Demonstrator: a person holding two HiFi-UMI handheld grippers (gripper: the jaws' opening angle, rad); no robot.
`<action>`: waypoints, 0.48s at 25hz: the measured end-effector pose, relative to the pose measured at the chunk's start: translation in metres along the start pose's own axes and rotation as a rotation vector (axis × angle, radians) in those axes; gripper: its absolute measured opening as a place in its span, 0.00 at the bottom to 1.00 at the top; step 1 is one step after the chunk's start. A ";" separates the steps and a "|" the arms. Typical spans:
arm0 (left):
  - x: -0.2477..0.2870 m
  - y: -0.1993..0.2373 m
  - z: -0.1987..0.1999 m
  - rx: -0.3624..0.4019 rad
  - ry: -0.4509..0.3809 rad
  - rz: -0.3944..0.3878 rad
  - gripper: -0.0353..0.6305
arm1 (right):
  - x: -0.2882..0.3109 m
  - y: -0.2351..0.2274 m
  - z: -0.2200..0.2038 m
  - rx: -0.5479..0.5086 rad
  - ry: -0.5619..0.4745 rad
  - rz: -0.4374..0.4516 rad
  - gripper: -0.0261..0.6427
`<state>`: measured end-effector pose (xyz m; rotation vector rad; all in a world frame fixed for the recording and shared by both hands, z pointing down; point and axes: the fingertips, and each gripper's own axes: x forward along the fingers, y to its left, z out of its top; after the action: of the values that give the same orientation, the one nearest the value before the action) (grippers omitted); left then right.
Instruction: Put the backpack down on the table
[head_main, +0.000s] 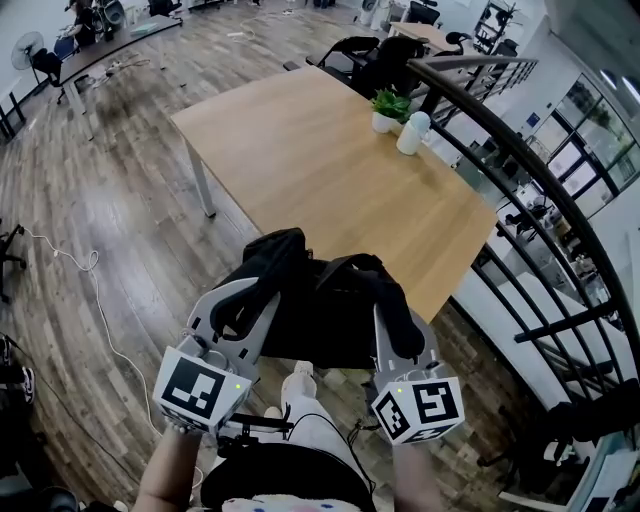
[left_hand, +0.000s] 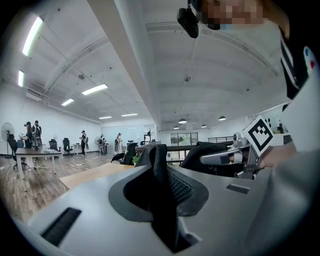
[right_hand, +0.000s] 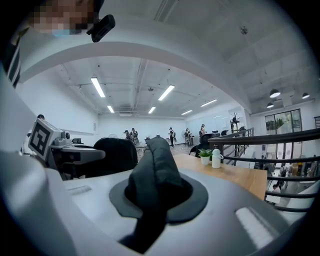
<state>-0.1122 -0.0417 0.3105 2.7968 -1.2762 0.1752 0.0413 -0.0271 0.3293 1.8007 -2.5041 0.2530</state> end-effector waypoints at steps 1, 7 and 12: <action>0.009 0.004 0.003 -0.007 -0.003 0.000 0.14 | 0.007 -0.006 0.004 -0.005 -0.001 0.003 0.12; 0.062 0.022 0.015 -0.010 -0.018 -0.002 0.14 | 0.050 -0.046 0.021 -0.034 -0.009 0.013 0.12; 0.106 0.034 0.023 -0.002 -0.019 0.006 0.14 | 0.084 -0.080 0.033 -0.042 -0.012 0.025 0.12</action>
<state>-0.0675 -0.1457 0.3019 2.8002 -1.2882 0.1478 0.0919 -0.1355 0.3165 1.7621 -2.5209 0.1895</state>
